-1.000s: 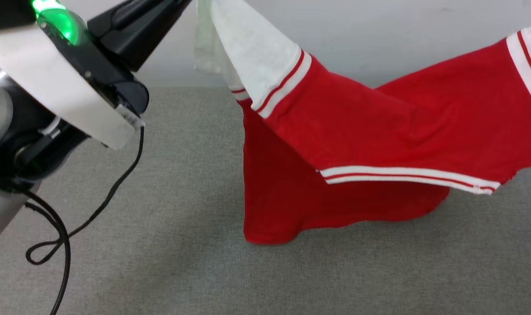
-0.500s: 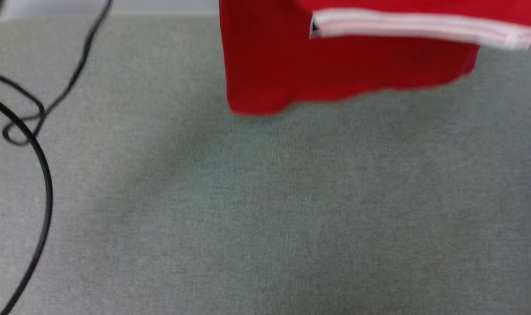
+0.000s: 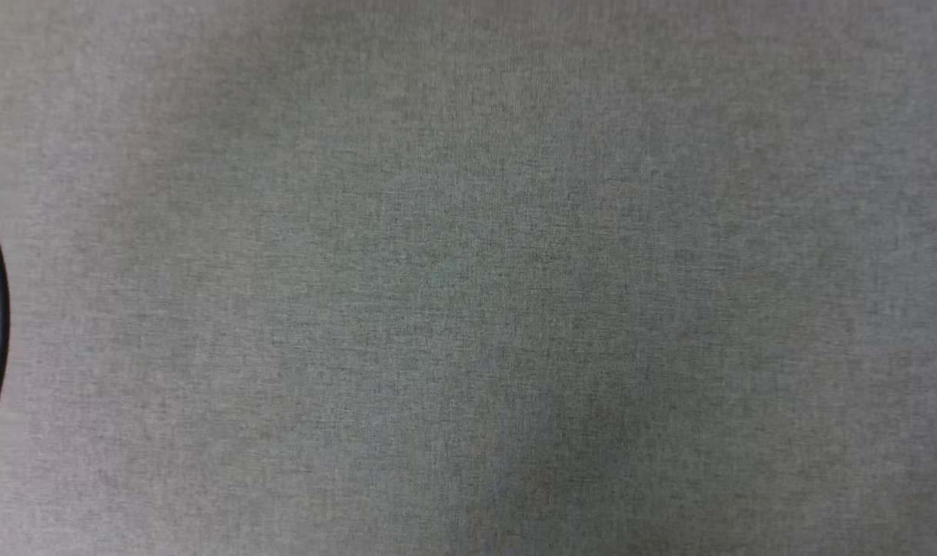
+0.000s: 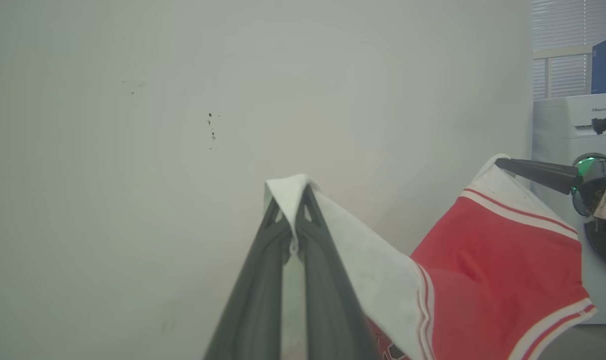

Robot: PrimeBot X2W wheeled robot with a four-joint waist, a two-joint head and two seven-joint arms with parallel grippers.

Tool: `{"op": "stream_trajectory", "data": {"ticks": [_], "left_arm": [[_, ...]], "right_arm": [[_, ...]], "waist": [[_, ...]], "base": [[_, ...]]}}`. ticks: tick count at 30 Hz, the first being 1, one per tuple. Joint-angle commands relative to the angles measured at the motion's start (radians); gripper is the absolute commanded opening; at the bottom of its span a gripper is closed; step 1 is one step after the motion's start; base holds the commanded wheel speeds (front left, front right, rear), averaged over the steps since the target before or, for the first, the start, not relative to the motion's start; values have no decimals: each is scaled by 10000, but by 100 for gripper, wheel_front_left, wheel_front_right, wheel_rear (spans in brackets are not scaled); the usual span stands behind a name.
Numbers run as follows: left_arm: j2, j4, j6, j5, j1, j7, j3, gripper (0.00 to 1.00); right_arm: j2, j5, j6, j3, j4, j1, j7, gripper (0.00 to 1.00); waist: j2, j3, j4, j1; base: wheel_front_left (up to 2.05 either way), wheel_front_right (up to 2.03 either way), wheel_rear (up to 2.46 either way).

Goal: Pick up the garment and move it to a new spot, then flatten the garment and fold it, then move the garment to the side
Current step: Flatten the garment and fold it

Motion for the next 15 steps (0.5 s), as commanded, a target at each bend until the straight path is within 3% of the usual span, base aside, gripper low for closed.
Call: {"op": "stream_trajectory", "data": {"ticks": [1, 8, 15], "left_arm": [[-53, 111, -10, 18, -128, -111, -22, 0], [-138, 638, -19, 178, 334, -754, -317, 0], [283, 639, 1, 49, 1987, -1504, -529, 0]], "right_arm": [[116, 2, -11, 124, 274, -302, -175, 0], [337, 215, -11, 907, 1493, -286, -1169, 0], [369, 598, -11, 1860, 2056, 1172, -2245, 0]], "waist": [[0, 306, 16, -3], [0, 530, -37, -3], [0, -160, -205, -3]], "base": [[0, 0, 0], [0, 0, 0], [0, 0, 0]]}}
